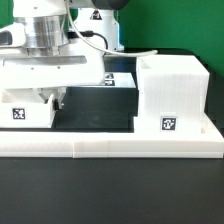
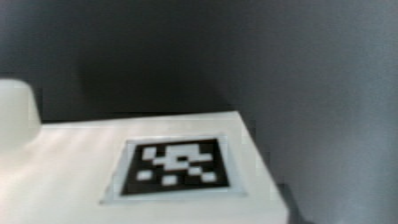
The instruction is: Assemble drawer
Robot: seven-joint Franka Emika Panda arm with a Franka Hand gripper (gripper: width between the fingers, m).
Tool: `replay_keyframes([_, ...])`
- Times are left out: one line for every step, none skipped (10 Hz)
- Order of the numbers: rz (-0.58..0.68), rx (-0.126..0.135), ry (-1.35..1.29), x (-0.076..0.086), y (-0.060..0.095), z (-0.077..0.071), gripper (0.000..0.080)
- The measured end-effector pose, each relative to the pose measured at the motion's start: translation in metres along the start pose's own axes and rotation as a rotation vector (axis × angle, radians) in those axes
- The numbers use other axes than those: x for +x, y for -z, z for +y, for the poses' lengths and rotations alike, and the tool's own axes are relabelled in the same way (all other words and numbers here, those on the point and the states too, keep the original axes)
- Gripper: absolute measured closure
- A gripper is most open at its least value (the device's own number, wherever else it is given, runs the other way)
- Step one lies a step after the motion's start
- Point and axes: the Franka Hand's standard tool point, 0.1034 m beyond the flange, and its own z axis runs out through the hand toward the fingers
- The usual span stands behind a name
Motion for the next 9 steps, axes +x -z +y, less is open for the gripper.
replay_keyframes([0.003,-0.001,0.000,0.001,0.000,0.000,0.0746])
replay_keyframes([0.004,-0.002,0.001,0.001,0.001,0.000,0.0757])
replay_keyframes([0.004,-0.002,0.001,0.001,0.001,0.000,0.0757])
replay_keyframes([0.004,-0.002,0.001,0.001,0.001,0.000,0.0757])
replay_keyframes([0.004,-0.002,0.001,0.001,0.001,0.000,0.0757])
replay_keyframes([0.006,-0.002,0.002,0.001,0.001,-0.001,0.0757])
replay_keyframes([0.012,-0.002,0.006,0.003,0.005,-0.006,0.0757])
replay_keyframes([0.016,0.001,0.010,0.004,0.009,-0.016,0.0757])
replay_keyframes([0.013,0.011,0.016,0.004,0.014,-0.028,0.0757])
